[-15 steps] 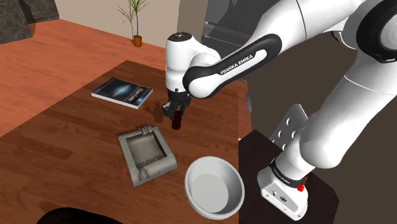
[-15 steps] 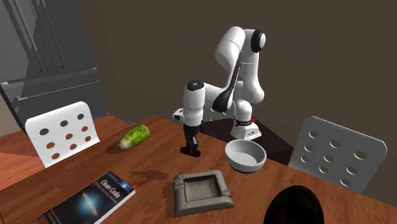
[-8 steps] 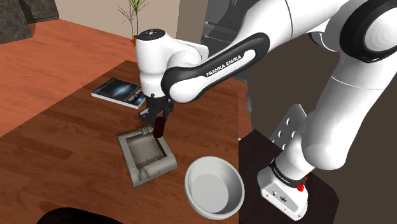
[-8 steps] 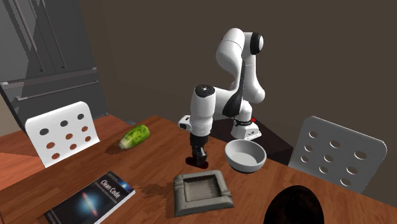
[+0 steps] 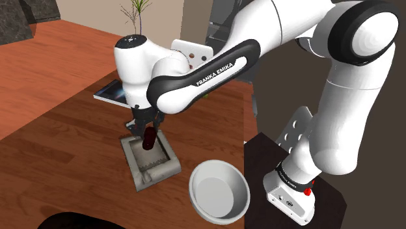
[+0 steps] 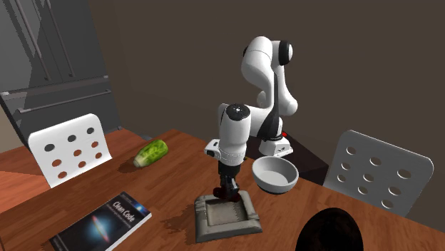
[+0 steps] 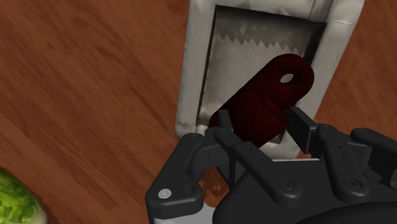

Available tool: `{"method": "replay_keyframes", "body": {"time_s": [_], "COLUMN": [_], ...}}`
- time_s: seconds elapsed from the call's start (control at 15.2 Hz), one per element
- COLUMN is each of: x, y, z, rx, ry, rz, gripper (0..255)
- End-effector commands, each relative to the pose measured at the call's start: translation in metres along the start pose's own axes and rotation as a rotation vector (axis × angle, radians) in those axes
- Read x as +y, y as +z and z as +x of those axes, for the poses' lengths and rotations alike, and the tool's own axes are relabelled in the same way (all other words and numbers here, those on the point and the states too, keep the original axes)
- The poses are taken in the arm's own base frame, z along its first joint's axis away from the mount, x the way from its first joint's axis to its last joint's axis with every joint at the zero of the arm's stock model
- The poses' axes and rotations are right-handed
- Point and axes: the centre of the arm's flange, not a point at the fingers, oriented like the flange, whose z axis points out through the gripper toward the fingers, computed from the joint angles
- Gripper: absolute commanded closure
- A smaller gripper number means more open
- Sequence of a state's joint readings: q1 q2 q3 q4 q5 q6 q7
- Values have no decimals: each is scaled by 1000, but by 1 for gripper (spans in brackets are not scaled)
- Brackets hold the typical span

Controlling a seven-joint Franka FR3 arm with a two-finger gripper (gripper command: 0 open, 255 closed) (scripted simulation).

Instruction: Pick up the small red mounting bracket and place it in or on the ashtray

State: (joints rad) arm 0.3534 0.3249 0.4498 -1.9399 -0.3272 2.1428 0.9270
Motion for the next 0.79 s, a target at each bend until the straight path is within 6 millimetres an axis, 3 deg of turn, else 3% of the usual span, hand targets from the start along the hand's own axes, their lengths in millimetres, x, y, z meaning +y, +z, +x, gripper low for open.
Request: {"method": "replay_keyframes", "body": {"time_s": [0.0, 0.73], "x": [-3, -12], "y": [10, 70], "z": [0, -2], "rx": [0, 0], "ry": [0, 0], "rz": [0, 0], "gripper": [255, 255]}}
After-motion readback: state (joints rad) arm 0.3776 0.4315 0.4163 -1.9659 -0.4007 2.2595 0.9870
